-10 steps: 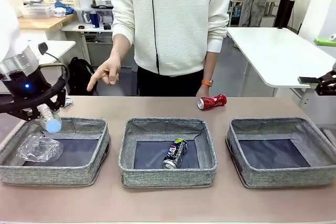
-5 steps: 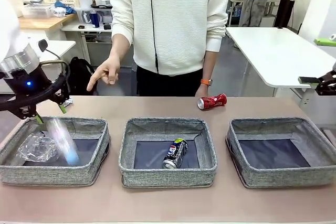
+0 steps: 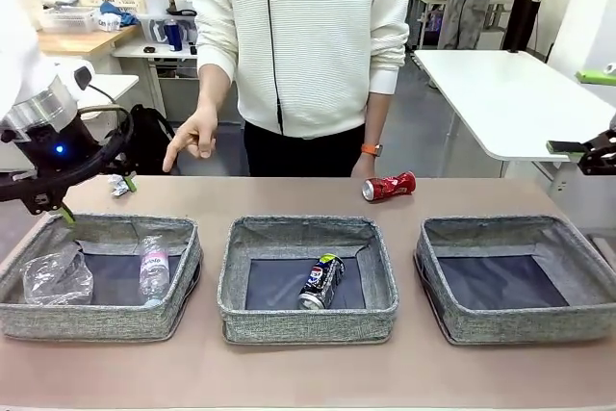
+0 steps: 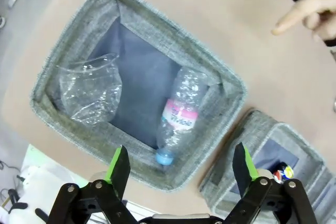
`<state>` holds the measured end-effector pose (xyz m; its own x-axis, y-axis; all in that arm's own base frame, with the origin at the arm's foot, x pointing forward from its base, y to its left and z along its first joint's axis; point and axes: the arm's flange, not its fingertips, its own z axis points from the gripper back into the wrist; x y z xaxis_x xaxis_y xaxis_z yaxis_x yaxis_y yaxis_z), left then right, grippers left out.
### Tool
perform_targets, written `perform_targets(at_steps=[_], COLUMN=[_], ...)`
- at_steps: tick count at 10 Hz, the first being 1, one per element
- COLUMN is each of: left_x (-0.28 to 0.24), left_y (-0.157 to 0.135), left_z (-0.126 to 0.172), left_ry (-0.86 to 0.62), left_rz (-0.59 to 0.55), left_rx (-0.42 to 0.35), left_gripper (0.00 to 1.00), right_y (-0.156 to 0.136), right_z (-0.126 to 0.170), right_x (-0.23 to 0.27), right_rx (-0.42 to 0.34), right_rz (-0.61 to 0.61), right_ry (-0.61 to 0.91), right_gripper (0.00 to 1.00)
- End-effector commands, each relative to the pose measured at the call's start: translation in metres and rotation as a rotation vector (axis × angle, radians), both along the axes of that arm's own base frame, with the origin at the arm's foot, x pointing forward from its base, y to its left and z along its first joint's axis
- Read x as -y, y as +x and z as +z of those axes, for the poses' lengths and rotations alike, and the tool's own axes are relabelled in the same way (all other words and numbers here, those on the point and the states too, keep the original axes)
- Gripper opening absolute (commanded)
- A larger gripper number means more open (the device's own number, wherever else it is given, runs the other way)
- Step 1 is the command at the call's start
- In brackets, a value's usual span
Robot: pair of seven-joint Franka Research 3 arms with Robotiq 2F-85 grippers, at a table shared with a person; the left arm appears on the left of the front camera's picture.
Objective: Sort the waste into the appropriate baskets.
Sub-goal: Place the picked waste into the Fabric basket indicated by the person.
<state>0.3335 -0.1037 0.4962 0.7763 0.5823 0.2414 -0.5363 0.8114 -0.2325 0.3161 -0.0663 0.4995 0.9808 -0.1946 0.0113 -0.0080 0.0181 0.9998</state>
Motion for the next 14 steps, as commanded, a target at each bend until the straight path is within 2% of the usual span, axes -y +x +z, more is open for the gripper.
perform_targets(at_steps=[1,3,5,6,7,8,9,10,11,12,13,14], left_x=[-0.007,0.001,-0.002,-0.013,-0.024,-0.043,-0.061,-0.082,-0.102,-0.113,-0.127,-0.142], left_y=[-0.027,-0.034,-0.040,-0.041,-0.041,-0.040,-0.040,-0.044,-0.050,-0.061,-0.072,-0.088], left_z=[-0.016,0.014,0.040,0.044,0.039,0.028,0.019,0.010,-0.004,-0.019,-0.032,-0.043], left_ry=[-0.191,-0.544,-0.824,-1.025,-1.134,-1.213,-1.252,-1.275,-1.216,-1.159,-1.129,-1.113], left_rz=[-0.092,-0.344,-0.500,-0.588,-0.628,-0.580,-0.563,-0.578,-0.603,-0.603,-0.560,-0.555], left_rx=[0.081,0.196,0.337,0.428,0.435,0.441,0.464,0.524,0.512,0.445,0.396,0.384], left_gripper=[1.00,1.00,1.00,1.00,1.00,1.00,1.00,1.00,1.00,1.00,1.00,1.00], right_y=[0.001,0.001,0.001,0.001,0.001,0.001,0.001,0.001,0.001,0.001,0.001,0.001], right_z=[0.002,0.002,0.002,0.002,0.002,0.002,0.002,0.002,0.002,0.002,0.002,0.002], right_x=[-0.001,-0.001,-0.001,-0.001,-0.001,-0.001,-0.001,-0.001,-0.001,-0.001,-0.001,-0.001], right_rx=[0.005,0.005,0.005,0.005,0.005,0.005,0.005,0.005,0.005,0.005,0.005,0.005], right_rz=[-0.007,-0.007,-0.007,-0.007,-0.007,-0.007,-0.007,-0.007,-0.007,-0.007,-0.007,-0.007], right_ry=[0.017,0.017,0.017,0.017,0.017,0.017,0.017,0.017,0.017,0.017,0.017,0.017], right_gripper=[1.00,1.00,1.00,1.00,1.00,1.00,1.00,1.00,1.00,1.00,1.00,1.00])
